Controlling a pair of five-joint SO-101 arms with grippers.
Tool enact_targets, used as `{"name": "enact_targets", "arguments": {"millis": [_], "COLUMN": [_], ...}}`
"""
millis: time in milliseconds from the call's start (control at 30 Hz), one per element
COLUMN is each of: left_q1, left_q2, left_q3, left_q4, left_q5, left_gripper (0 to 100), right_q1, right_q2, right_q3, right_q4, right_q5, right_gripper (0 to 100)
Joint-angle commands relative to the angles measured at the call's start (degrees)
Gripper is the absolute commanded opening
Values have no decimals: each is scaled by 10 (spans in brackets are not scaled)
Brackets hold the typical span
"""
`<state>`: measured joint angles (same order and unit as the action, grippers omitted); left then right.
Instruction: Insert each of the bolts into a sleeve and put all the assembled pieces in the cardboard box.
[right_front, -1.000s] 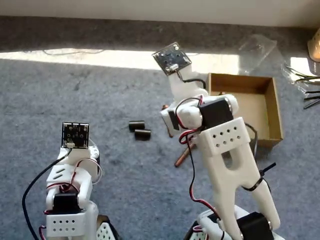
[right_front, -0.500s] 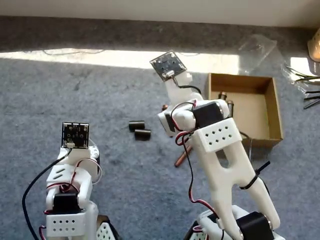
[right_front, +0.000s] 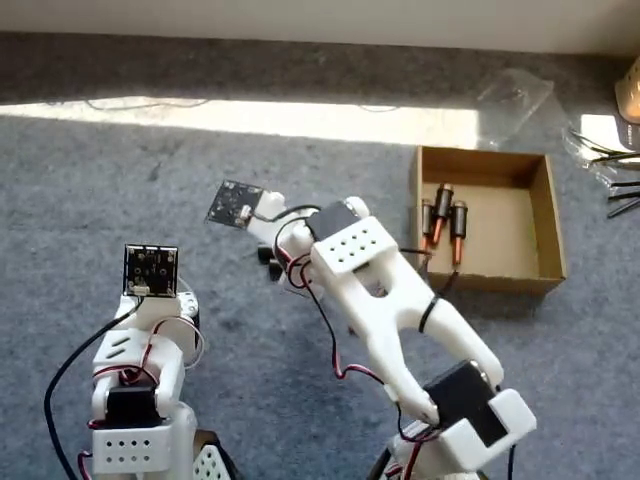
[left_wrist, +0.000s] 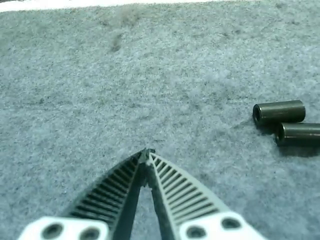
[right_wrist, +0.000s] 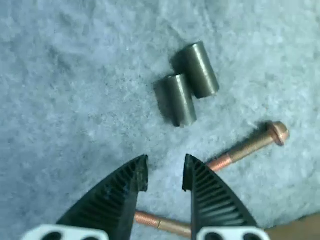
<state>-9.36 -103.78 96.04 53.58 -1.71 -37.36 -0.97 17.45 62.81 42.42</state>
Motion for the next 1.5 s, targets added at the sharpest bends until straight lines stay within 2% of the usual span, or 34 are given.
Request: {"name": "enact_targets", "arguments": {"millis": [0,200,400,600,800,1467], "left_q1": [-8,-8,-27,-53,-54,-54], "left_q2": [-9,-9,-9,-9,-9,-10], "left_q3": [7,7,1,-16,-48,-47], "left_q4": [-12,-12,-12,-10,57,56], "left_q5": [-4,-4,-4,-2,-3,-4], "left_gripper": [7,7,7,7,7,7], "right_q1": [-7,-8,-8,-8,-9,-41], "right_q2": [18,33,60,91,108,123], "right_q3": [-3,-1,-3,-5,-5,0], "right_q4": [-77,-146,-151,-151,-151,-208], "right_q5": [46,109,142,142,143,143], "right_gripper": [105,105,105,105,105,105]}}
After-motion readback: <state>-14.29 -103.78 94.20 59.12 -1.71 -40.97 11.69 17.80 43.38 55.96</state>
